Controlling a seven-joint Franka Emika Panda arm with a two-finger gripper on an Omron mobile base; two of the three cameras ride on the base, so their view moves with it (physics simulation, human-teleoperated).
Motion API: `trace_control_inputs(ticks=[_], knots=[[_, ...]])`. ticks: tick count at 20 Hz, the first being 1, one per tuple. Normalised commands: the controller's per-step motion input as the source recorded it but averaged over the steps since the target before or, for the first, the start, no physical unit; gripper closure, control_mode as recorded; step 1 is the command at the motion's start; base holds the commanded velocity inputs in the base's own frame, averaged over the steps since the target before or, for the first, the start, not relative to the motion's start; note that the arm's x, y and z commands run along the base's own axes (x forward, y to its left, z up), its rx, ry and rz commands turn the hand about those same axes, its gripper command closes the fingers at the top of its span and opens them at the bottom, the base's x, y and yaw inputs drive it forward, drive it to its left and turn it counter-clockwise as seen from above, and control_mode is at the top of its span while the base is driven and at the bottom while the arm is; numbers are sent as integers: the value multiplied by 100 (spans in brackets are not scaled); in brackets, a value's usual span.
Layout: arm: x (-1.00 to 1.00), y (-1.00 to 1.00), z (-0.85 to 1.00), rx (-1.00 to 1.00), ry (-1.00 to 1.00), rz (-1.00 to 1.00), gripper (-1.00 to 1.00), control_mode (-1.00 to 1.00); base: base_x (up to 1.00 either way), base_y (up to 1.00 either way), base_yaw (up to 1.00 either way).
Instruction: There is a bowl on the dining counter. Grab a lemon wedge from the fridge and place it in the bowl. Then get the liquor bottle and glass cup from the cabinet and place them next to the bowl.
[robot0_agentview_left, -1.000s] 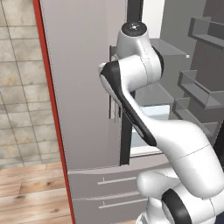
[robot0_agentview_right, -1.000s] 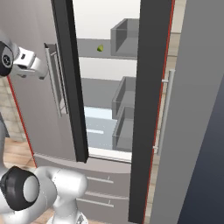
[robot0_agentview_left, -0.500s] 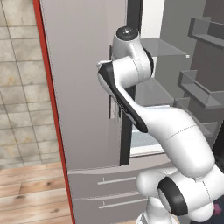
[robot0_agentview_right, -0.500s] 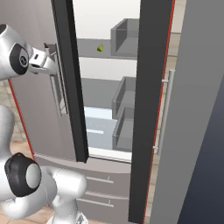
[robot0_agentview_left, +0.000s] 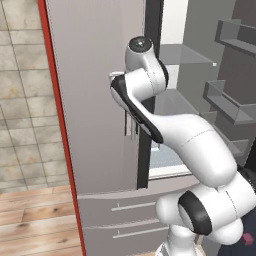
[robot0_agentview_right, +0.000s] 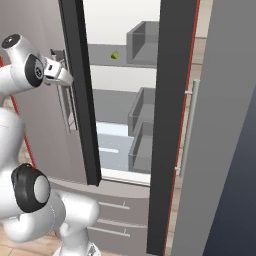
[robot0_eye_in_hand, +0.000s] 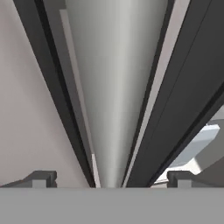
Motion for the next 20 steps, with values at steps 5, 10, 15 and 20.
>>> trace_control_inputs(ticks=[5, 10, 15, 20], knots=[[35, 0, -36, 0, -11, 3, -100, -100, 0, 0, 0], [13, 5, -32, 0, -15, 6, 100, -100, 0, 0, 0], [3, 23, -38, 0, -18, 11, 100, -100, 0, 0, 0], [0, 52, -31, 0, -19, 19, 100, -100, 0, 0, 0]])
